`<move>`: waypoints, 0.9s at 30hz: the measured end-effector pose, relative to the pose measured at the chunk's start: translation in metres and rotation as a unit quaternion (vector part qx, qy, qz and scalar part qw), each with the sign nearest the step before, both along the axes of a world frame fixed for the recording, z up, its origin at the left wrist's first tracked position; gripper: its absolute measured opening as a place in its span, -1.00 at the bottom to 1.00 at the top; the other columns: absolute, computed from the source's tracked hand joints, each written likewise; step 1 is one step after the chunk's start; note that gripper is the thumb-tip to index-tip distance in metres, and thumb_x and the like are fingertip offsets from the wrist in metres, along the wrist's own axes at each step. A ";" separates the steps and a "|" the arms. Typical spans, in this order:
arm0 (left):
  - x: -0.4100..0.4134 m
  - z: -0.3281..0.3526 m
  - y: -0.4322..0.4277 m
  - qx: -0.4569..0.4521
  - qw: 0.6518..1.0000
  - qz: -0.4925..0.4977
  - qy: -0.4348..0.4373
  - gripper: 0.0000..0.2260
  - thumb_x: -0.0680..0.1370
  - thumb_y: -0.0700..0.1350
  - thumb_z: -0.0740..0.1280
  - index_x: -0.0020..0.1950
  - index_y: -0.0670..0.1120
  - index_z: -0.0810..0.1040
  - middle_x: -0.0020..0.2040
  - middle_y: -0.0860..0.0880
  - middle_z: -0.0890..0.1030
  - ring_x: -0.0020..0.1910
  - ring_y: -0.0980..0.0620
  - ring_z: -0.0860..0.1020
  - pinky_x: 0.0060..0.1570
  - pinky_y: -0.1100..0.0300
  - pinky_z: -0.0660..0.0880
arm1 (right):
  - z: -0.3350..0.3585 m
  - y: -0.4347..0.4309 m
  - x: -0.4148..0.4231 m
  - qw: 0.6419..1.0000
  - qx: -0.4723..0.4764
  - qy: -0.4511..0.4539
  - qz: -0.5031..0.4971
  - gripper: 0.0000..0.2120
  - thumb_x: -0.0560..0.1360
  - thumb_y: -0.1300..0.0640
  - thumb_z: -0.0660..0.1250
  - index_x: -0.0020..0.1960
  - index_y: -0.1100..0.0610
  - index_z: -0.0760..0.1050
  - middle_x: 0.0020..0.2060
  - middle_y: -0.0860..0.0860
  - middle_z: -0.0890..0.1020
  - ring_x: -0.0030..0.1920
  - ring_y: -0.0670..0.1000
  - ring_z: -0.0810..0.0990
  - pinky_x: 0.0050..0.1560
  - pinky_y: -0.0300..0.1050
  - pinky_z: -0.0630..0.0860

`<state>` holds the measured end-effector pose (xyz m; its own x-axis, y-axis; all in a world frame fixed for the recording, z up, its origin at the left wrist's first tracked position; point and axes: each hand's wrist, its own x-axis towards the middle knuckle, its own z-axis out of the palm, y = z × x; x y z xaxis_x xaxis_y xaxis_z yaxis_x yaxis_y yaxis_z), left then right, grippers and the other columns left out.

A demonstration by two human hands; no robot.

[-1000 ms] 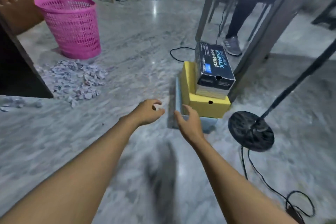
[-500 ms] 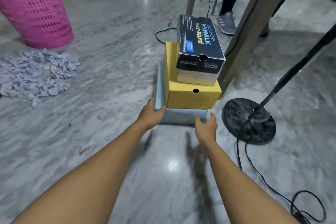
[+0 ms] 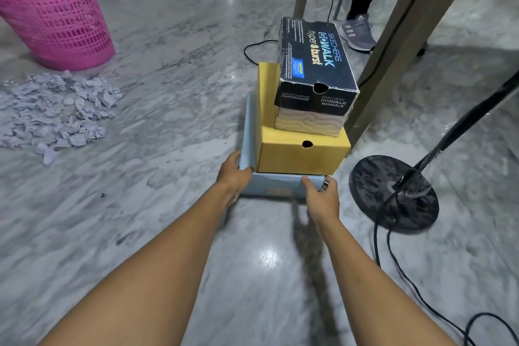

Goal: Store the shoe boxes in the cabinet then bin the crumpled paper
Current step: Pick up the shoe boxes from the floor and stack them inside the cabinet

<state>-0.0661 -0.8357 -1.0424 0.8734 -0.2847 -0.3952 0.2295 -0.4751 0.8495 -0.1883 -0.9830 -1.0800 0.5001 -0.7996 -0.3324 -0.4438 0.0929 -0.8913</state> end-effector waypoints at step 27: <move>-0.075 -0.005 0.290 0.050 0.975 0.211 0.043 -0.36 0.57 -0.21 0.32 0.56 0.10 0.11 0.38 -0.07 0.45 0.22 -0.12 0.51 0.19 0.05 0.52 | 0.002 0.227 0.003 0.950 -0.035 -0.007 0.310 -0.56 0.49 -0.10 0.43 0.27 0.00 0.37 0.10 -0.03 0.59 0.07 0.05 0.62 0.16 0.08 0.55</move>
